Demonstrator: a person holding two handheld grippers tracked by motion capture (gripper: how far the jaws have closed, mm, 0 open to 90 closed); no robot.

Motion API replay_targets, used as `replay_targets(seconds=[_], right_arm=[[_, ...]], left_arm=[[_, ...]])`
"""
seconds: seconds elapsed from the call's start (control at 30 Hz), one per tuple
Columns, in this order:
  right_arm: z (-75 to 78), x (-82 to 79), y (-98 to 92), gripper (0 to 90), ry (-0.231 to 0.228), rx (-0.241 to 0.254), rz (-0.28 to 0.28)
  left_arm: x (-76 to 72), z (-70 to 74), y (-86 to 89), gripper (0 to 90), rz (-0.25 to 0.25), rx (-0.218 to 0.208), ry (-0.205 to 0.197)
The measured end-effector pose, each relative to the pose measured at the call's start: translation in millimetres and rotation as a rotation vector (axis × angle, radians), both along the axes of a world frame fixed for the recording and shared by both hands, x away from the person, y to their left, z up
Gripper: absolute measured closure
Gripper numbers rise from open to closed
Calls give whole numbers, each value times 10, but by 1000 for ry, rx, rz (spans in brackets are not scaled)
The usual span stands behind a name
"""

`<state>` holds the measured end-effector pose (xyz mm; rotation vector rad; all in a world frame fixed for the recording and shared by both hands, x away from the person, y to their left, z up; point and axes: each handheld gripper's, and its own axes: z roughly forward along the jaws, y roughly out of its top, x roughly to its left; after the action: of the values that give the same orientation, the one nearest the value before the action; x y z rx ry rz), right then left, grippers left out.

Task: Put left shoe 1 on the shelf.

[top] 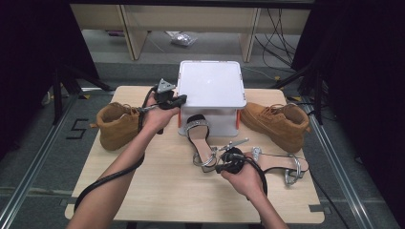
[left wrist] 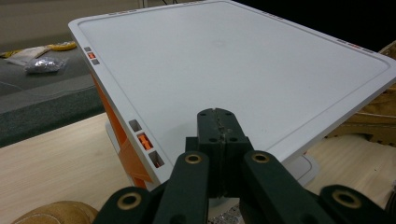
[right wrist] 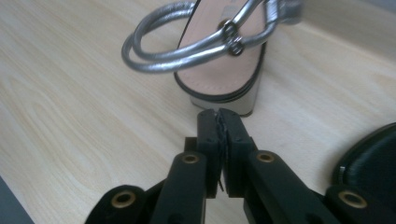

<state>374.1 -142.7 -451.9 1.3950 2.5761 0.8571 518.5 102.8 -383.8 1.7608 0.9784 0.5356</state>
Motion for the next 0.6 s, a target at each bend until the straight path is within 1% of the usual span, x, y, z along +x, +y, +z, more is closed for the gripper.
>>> replay_targets(seconds=[0.03, 0.13, 0.17, 0.2, 0.23, 0.27, 0.33, 0.4, 0.43, 0.53, 0.57, 0.6], right_arm=[[-31, 5, 15, 895, -10, 0, 13], [-76, 5, 62, 894, -3, -5, 16], [-118, 10, 107, 891, -4, -2, 27], [-118, 10, 107, 891, -4, -2, 27], [-120, -2, 130, 890, 19, -1, 2], [-146, 10, 152, 889, 3, 5, 4], [-163, 15, 161, 890, -1, 11, 3], [-221, 26, 187, 892, -13, 10, 3], [-233, 23, 198, 894, -12, 7, -8], [-245, 23, 209, 891, -22, 13, -1], [-250, 19, 226, 893, -26, 15, -6], [-243, 10, 237, 894, -10, 20, -15]], left_arm=[[0, -1, 1, 897, 1, -2, 1], [1, -4, 4, 897, 1, -6, 1], [-1, -5, 9, 897, 1, -5, 1], [-1, -5, 9, 897, 1, -5, 1], [0, -4, 11, 897, 0, -5, 1], [3, -4, 9, 897, -2, -6, 2], [5, -3, 7, 897, -3, -6, 2], [4, -3, 7, 897, -2, -6, 2], [4, -3, 7, 897, -2, -6, 2], [4, -5, 8, 897, -5, -4, 0], [4, -3, 6, 897, -5, -1, -1], [4, -2, 5, 897, -5, -2, 0]])
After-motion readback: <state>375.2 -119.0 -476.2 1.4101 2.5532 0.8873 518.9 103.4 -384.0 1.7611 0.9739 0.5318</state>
